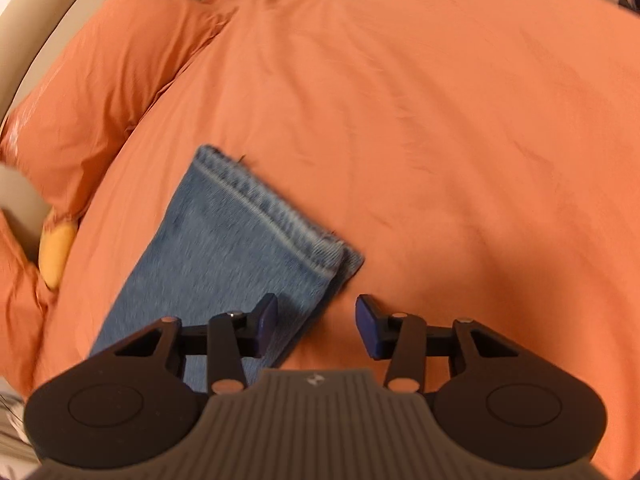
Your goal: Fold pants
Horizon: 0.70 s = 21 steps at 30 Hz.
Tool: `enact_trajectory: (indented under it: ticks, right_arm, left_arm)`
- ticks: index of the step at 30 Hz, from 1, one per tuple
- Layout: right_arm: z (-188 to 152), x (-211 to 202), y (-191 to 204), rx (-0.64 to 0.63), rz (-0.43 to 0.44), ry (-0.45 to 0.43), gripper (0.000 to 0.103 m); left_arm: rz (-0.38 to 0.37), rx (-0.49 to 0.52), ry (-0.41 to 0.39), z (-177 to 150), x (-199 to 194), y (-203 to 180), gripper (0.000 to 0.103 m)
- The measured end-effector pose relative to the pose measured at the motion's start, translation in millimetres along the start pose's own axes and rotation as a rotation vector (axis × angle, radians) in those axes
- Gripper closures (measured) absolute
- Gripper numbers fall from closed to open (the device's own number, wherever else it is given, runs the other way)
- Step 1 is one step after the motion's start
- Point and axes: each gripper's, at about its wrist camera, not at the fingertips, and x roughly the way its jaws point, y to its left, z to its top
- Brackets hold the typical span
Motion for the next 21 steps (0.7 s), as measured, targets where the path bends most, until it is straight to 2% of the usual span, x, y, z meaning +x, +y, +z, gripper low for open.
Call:
enact_trajectory:
  ticks: [2, 6, 10, 14, 16, 18, 21]
  right_arm:
    - [3, 7, -8, 0.049, 0.030, 0.010, 0.063]
    - [7, 19, -25, 0.146, 0.112, 0.012, 0.066]
    - [10, 26, -31, 0.175, 0.156, 0.012, 0.068]
    - [11, 27, -29, 0.147, 0.162, 0.003, 0.074]
    - [11, 26, -25, 0.110, 0.153, -0.006, 0.081]
    - [12, 26, -20, 0.072, 0.165, -0.011, 0.090]
    - [14, 20, -15, 0.037, 0.169, -0.020, 0.093]
  left_arm:
    - [-0.001, 0.045, -0.024, 7, -11, -8, 0.082]
    - [-0.069, 0.114, -0.097, 22, -42, -31, 0.082]
    - [-0.150, 0.184, -0.162, 47, -62, -69, 0.082]
    - [-0.227, 0.262, -0.218, 71, -62, -110, 0.082]
    - [-0.251, 0.300, -0.237, 82, -61, -135, 0.082]
    - [-0.253, 0.329, -0.254, 93, -53, -154, 0.082]
    - [-0.229, 0.358, -0.288, 105, -54, -182, 0.082]
